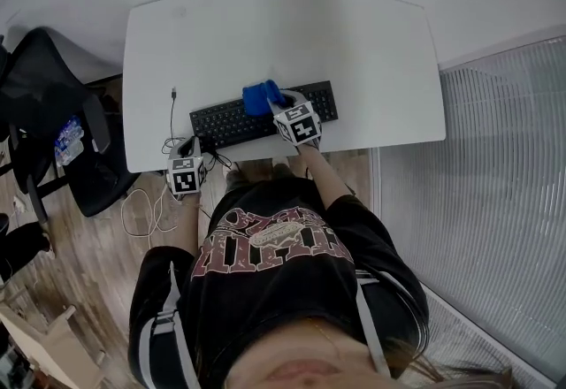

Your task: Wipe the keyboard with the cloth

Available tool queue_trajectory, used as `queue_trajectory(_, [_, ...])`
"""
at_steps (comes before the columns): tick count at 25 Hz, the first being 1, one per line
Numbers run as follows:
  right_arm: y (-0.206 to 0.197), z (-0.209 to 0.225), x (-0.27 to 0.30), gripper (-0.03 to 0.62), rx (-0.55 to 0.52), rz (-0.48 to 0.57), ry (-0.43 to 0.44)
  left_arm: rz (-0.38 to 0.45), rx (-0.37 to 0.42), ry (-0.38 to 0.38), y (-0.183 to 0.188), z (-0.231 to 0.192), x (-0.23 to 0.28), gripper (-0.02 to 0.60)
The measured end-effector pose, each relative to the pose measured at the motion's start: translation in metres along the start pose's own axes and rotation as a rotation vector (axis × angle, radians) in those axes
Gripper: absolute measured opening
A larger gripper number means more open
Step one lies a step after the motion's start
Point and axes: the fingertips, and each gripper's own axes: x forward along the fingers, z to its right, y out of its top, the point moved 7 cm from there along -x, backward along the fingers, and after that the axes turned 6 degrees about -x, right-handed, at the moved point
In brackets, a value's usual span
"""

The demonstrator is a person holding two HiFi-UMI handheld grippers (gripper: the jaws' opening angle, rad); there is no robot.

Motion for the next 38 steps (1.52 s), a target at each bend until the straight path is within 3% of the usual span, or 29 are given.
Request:
queue_trajectory(13, [-0.023, 0.055, -0.026, 0.056, -0.032, -0.061, -0.071, 0.001, -0.009, 0.027, 0.000, 0.002, 0.001, 0.035])
queue_trajectory(38, [-0.065, 0.131, -0.076, 0.055, 0.028, -0.103, -0.239, -0.004, -0.017, 0.047, 0.001, 0.007, 0.000, 0.035])
